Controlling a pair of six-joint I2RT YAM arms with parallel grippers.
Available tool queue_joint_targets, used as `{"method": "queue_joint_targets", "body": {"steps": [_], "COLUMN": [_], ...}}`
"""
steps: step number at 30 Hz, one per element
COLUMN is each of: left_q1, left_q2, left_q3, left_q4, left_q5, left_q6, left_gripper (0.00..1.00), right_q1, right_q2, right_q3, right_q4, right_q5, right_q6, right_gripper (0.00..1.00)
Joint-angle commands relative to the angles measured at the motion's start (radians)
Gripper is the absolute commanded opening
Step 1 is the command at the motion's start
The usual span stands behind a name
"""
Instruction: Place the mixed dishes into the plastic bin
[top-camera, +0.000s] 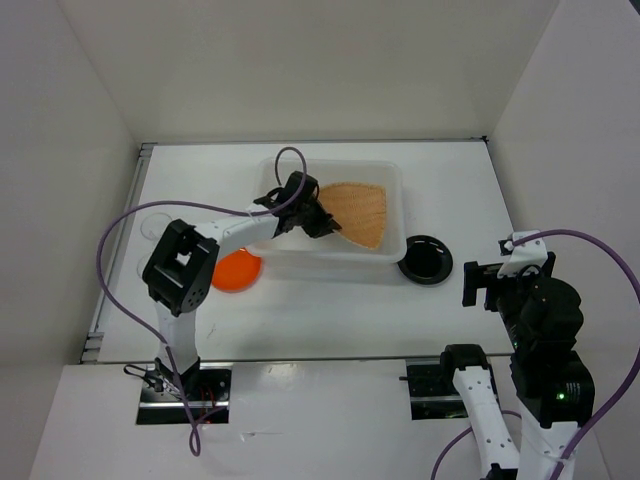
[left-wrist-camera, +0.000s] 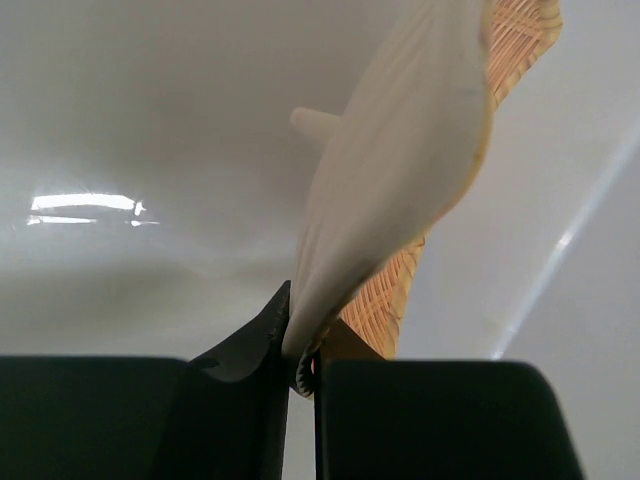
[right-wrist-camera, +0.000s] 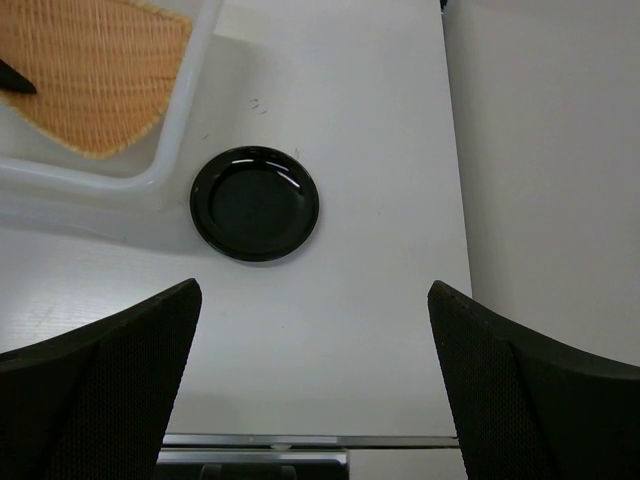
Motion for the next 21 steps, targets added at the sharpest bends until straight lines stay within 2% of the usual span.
{"method": "queue_joint_targets", "body": {"steps": [1,10,12,14,15,18,21], "left_q1": [-0.009,-0.018,-0.018,-0.018,-0.018,-0.018,-0.009], "left_q2": [0.039,0.107,0.116,0.116,0.116,0.104,0.023], "left_q3": [0.011,0.006,0.006,0.006,0.017,0.058,0.141], "left_q4": [0.133,0.17,0.183,0.183,0.183,0.134,0.034], "left_q5": [-0.016,0.007,0.029,0.029,0.029,0.018,-0.037], "left_q6": [-0.013,-0.033,-0.033,-0.033,-0.021,0.021,0.096], "left_gripper": [0.0,0.01,0.3,0.49,0.64,0.77,0.89], "right_q1": [0.007,0.007,0.007,0.007,0.007,0.007,0.007], "right_q2": [-0.006,0.003,0.003,0.003,0.003,0.003,0.003], "right_q3": [-0.008,-0.008,-0.008,-0.008,-0.008,-0.008,-0.008], "right_q4": [0.053,0.053,0.053,0.053,0.053,0.053,0.053], "right_q5": [0.015,0.015,0.015,0.015,0.015,0.015,0.015], "right_q6": [0.013,0.013,0.013,0.013,0.013,0.013,0.013], "right_gripper": [0.98,0.98,0.98,0.98,0.98,0.98,0.98]}}
